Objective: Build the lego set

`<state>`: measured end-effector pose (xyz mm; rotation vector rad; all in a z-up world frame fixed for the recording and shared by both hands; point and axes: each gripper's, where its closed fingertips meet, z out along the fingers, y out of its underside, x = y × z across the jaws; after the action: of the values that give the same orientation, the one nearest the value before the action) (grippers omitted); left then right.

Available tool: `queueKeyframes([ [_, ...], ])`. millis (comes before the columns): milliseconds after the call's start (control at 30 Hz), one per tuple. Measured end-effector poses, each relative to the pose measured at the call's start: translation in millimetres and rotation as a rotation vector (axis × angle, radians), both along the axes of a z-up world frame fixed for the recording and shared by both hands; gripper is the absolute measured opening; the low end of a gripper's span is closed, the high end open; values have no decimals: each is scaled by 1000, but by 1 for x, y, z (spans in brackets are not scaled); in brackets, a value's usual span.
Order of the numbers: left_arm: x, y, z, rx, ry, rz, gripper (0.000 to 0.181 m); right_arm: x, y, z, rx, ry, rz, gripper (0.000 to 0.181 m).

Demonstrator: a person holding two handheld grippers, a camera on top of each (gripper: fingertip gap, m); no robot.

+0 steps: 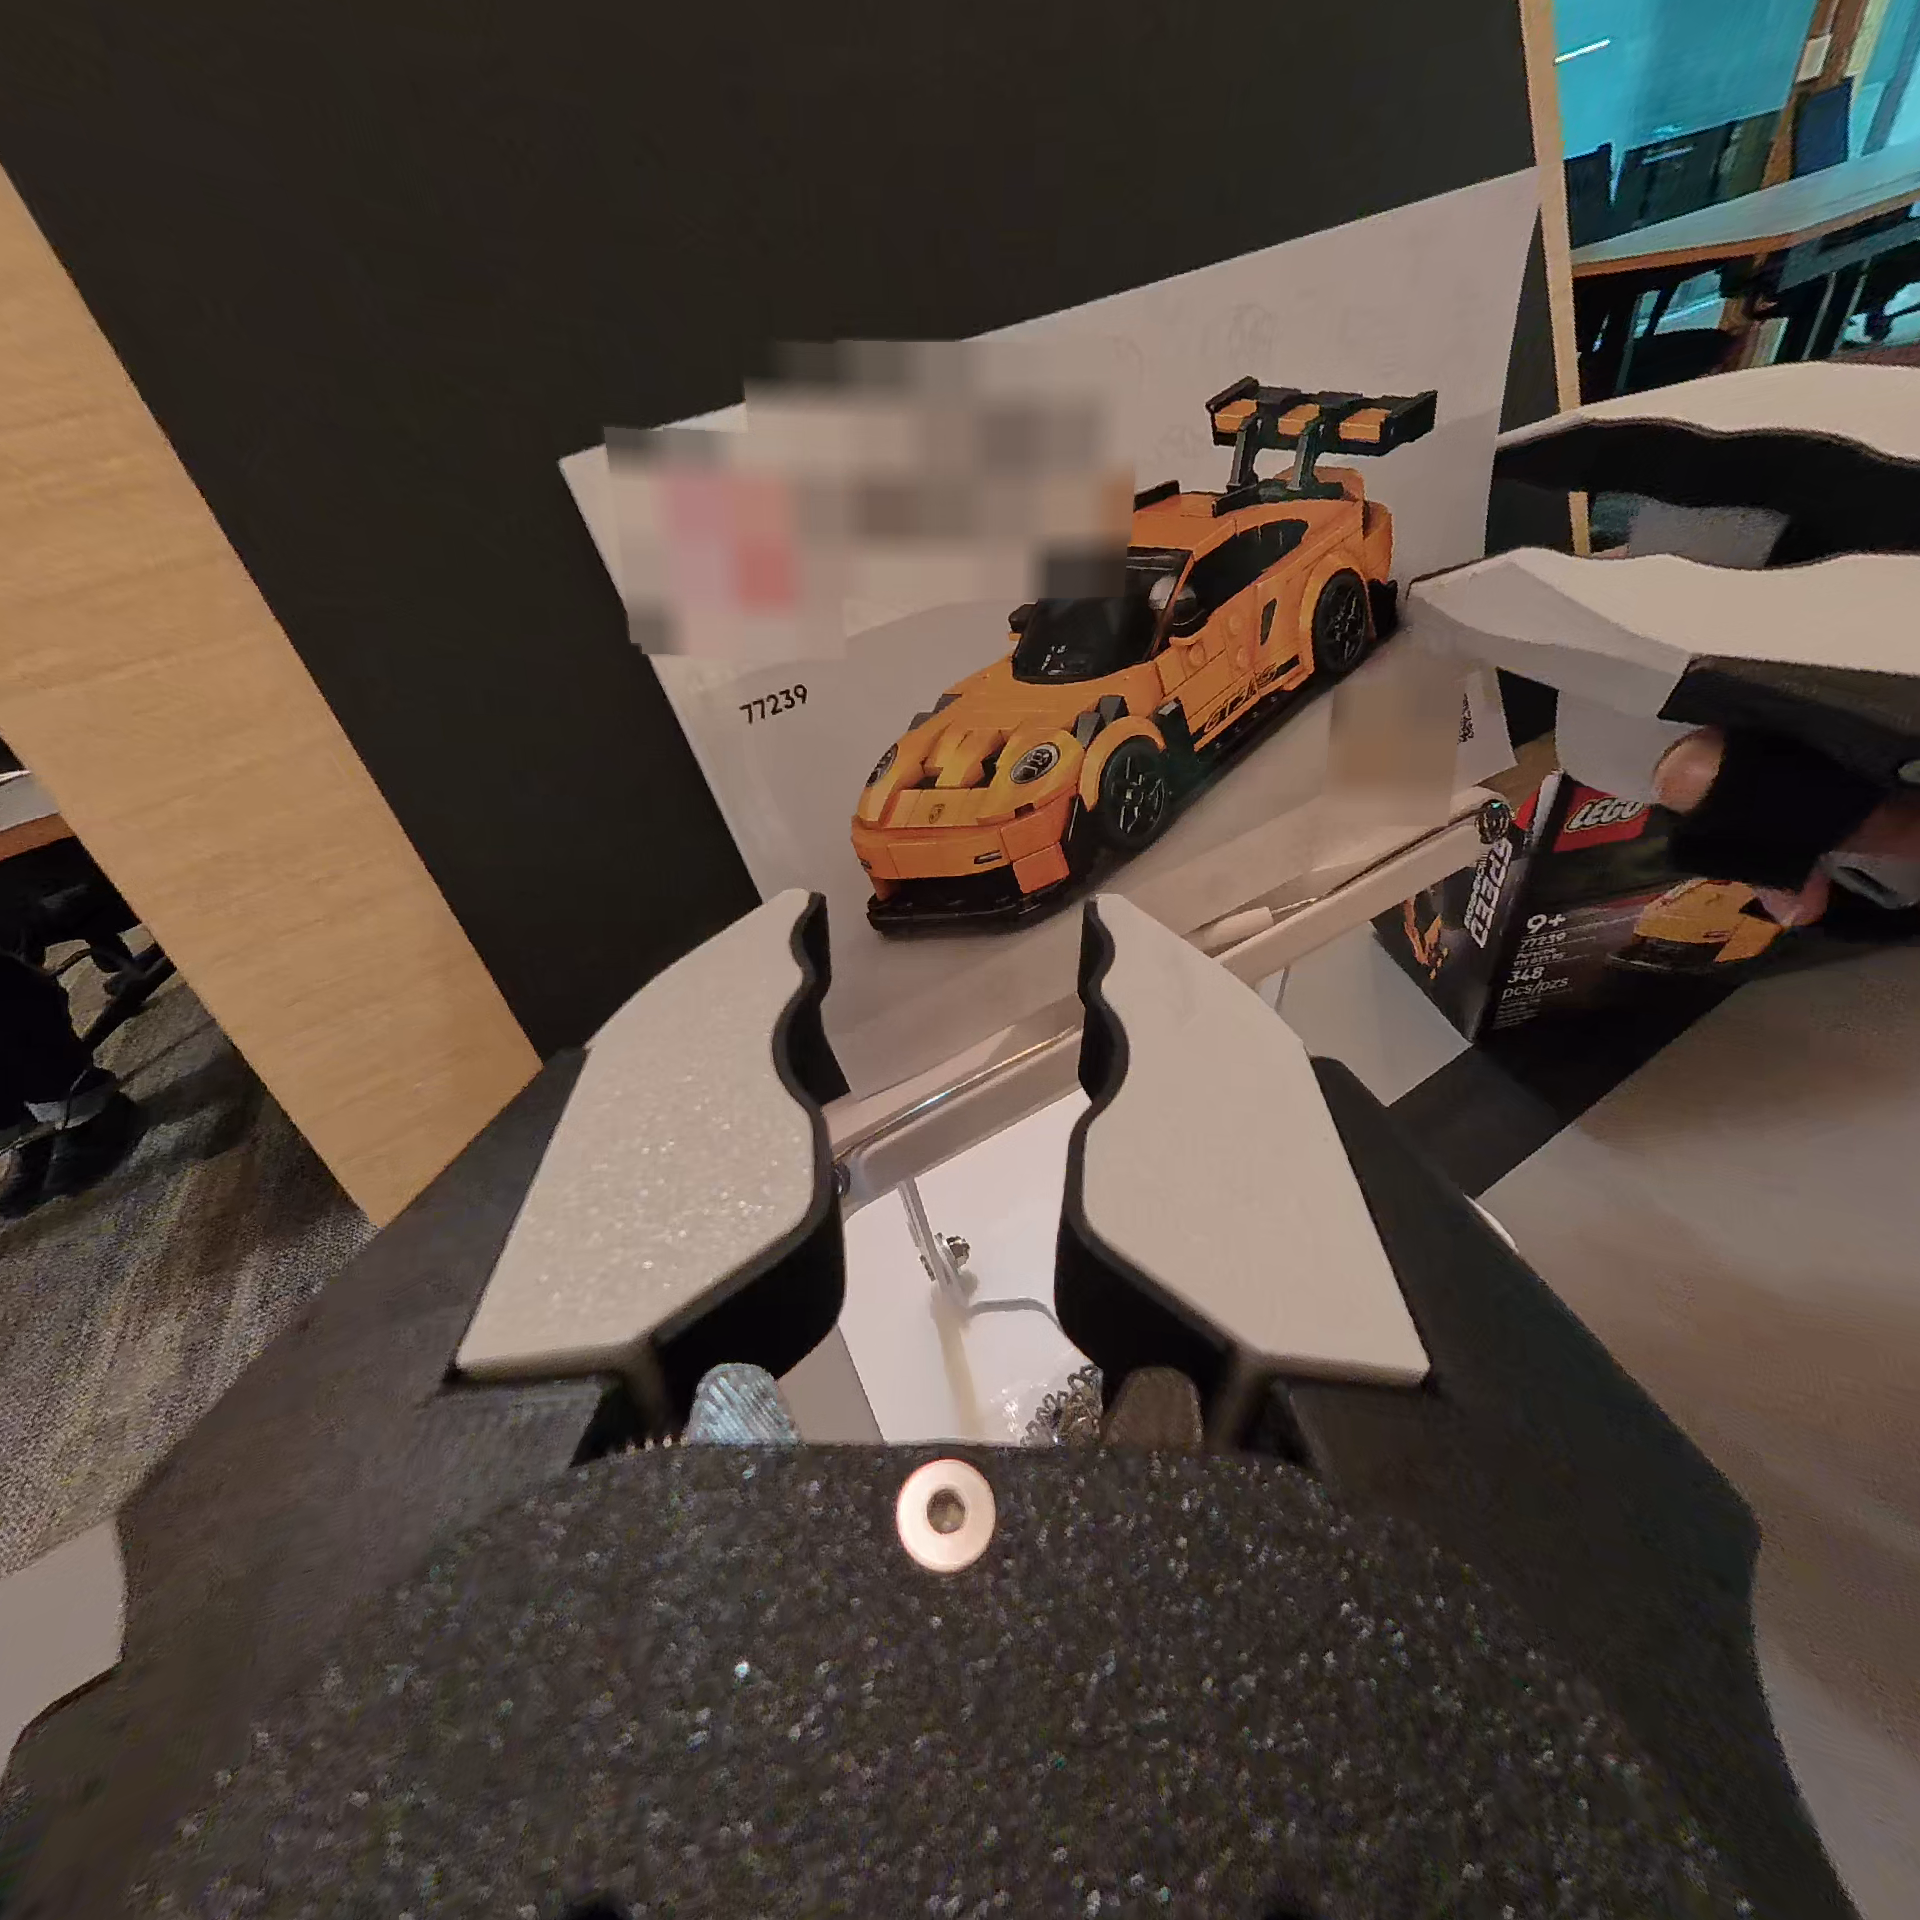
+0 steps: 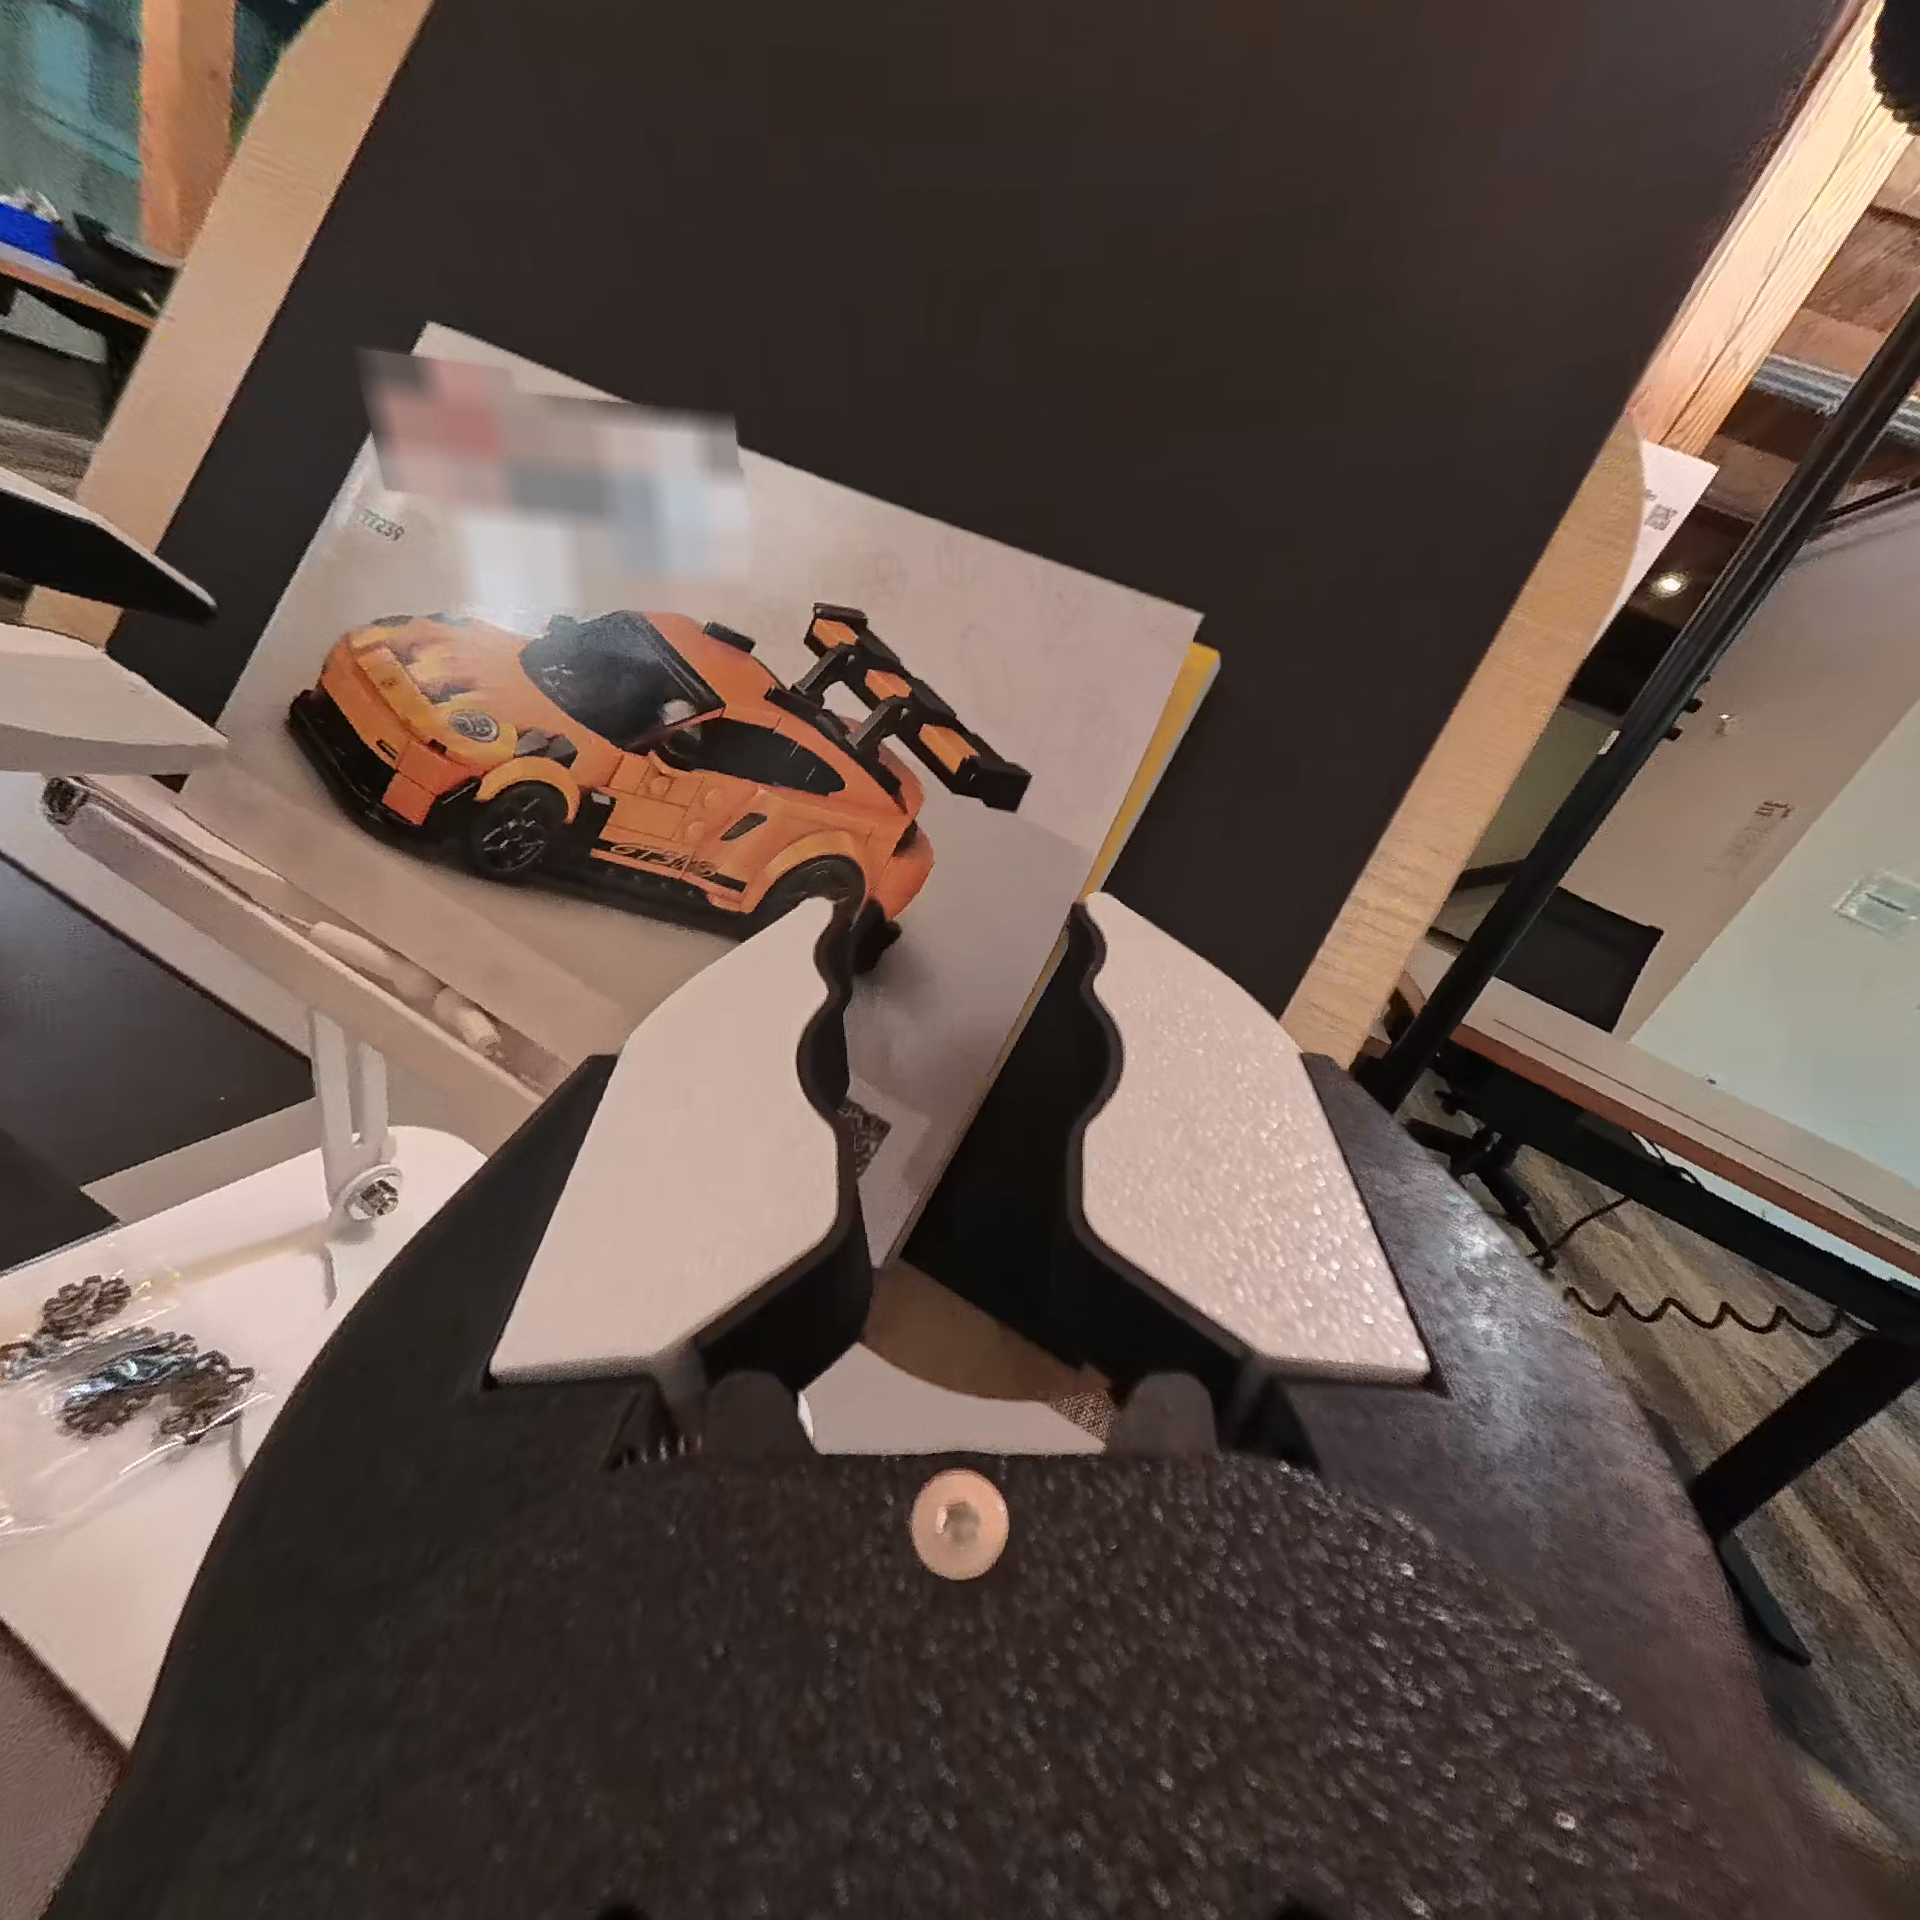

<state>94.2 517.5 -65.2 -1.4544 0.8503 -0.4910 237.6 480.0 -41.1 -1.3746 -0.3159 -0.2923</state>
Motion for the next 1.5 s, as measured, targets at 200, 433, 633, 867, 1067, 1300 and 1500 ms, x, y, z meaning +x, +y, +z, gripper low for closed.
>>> queueKeyframes([
  [200,2,-4,-7,-12,1,-9,46,-7,-9,2,51,-8,-19,40],
  [433,10,-26,0,-19,-31,-74,46,-28,-27,19,124,-70,56,7],
  [633,24,-65,24,-16,-76,-194,45,-34,-20,20,1,33,200,0],
  [867,19,-103,72,-199,-309,-405,42,-100,-54,35,43,-142,349,0],
  [1067,-3,-100,82,-301,-313,-432,34,-152,-59,33,153,-466,283,2],
  [1300,-33,-83,70,-209,-196,-281,0,-181,-64,28,193,-527,322,9],
  [1500,-69,-69,67,-190,-105,-216,0,-148,-57,26,83,-304,412,25],
])
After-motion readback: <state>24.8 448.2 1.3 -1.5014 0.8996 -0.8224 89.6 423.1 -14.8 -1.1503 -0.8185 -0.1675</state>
